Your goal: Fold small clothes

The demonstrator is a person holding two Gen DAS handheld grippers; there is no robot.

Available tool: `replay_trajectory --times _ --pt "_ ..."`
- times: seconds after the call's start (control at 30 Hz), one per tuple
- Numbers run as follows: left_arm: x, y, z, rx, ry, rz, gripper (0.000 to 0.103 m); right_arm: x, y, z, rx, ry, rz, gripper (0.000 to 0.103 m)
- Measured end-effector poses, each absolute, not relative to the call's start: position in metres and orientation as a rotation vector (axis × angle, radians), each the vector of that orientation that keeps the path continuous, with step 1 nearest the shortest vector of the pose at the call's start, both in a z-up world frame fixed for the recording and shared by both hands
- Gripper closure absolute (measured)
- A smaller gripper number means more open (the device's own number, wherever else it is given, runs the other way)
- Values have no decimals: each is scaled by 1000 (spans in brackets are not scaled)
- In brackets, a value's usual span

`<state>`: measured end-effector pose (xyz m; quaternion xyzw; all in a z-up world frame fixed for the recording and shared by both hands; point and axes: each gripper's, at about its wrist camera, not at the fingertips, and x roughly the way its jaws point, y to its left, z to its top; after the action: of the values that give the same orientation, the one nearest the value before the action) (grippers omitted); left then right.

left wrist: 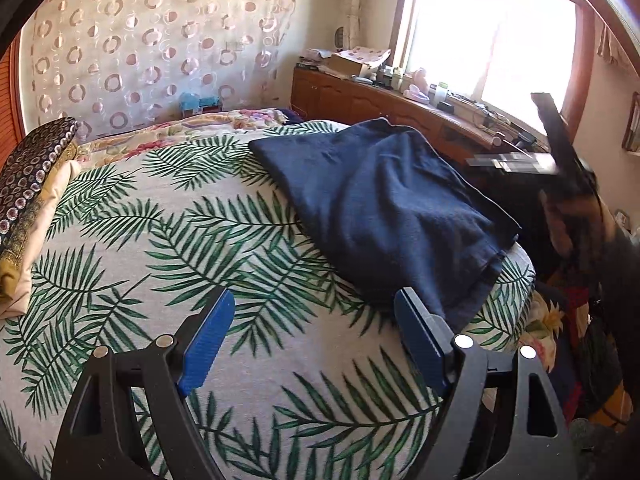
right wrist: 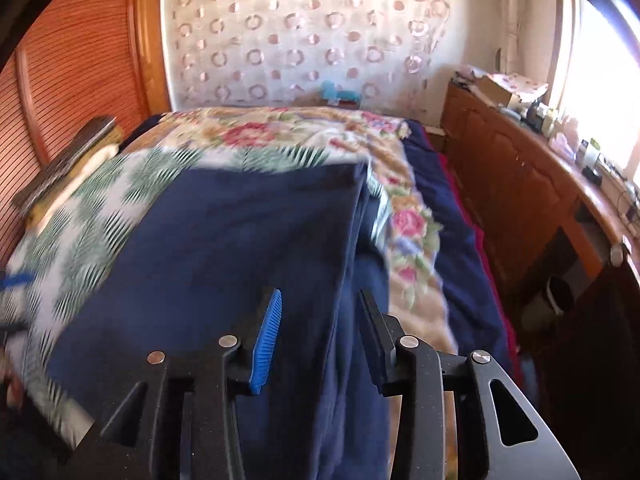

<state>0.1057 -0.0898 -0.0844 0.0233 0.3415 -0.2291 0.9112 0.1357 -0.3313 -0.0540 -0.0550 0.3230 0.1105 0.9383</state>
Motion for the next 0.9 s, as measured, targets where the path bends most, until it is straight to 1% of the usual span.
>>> replay_trajectory --times 0.17,0.3,0.33,0.37,0.4,0.47,0.7,0.9 --pt "107 -100 -84 45 707 -478 20 92 -351 -83 -63 692 221 63" --pt "108 -110 -86 59 715 -487 20 78 -360 -90 -27 704 232 64" --pt "108 -113 -86 63 718 -490 20 78 -360 -91 -28 700 240 75" --pt "108 -116 -86 66 721 -493 20 78 -360 -91 -30 696 247 88" --pt "108 -118 -87 71 723 -496 20 78 -360 -88 -29 689 249 93" --pt "107 -122 -88 78 728 -500 20 71 -363 -83 -14 661 260 97" --pt "108 -132 -91 93 742 -513 20 42 -379 -84 16 573 216 100" --pt "110 -137 -98 88 768 -533 20 42 -380 -102 37 610 186 100"
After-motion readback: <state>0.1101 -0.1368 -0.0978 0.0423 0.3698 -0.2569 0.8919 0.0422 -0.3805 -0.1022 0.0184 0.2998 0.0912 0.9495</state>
